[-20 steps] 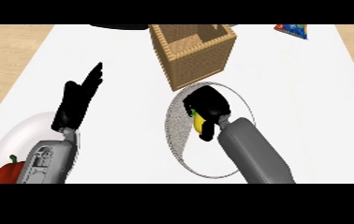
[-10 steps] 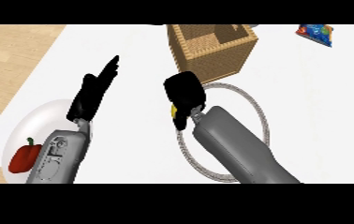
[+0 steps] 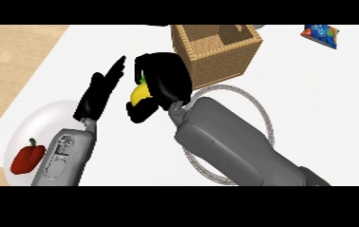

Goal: Pick the lemon from the placemat and place it in the basket

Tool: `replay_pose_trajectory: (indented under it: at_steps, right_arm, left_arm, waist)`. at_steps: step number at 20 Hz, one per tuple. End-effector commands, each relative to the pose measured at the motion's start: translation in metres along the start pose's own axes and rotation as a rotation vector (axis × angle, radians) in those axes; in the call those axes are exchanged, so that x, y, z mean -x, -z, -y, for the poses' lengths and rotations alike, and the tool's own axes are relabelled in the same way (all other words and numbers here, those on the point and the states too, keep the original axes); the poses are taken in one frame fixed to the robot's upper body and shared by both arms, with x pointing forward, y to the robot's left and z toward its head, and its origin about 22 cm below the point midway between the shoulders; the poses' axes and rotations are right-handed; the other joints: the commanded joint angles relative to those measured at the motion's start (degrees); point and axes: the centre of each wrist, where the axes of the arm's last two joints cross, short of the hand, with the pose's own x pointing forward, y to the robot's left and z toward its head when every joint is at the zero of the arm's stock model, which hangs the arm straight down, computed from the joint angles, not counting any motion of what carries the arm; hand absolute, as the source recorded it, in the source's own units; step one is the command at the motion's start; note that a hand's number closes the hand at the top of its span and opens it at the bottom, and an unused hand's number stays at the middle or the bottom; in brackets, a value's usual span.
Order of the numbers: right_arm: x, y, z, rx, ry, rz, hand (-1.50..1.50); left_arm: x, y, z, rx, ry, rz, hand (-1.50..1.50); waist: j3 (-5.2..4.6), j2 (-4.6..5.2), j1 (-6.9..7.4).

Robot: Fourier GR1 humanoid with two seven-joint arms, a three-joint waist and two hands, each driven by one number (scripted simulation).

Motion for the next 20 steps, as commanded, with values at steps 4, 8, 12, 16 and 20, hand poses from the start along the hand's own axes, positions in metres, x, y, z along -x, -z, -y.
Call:
replay_pose_trajectory:
  at_steps: [4,8,12,16,20]
  right_arm:
    - [-0.091,-0.006,0.056,0.137,0.177,0.02,1.5]
    - [-0.132,-0.002,0.085,0.211,0.229,0.006,1.5]
    - [-0.159,0.008,0.104,0.255,0.247,-0.019,1.5]
    - [-0.183,0.021,0.135,0.296,0.242,-0.07,1.5]
    - [-0.188,0.036,0.131,0.305,0.008,-0.143,1.5]
  left_arm:
    - [0.009,0.0,-0.013,-0.043,-0.006,-0.036,0.0]
    - [0.01,-0.001,-0.017,-0.058,0.002,-0.021,0.0]
    - [0.021,-0.009,-0.016,-0.051,-0.014,-0.033,0.0]
    - [0.02,-0.006,-0.043,-0.1,-0.006,-0.052,0.0]
    - [0.021,-0.009,-0.028,-0.099,-0.016,-0.045,0.0]
  waist:
    - [-0.24,-0.92,-2.56]
    - [-0.31,-0.68,-3.52]
    - [-0.35,-0.58,-3.65]
    - [-0.34,-0.52,-5.53]
    - [-0.38,-0.68,-6.05]
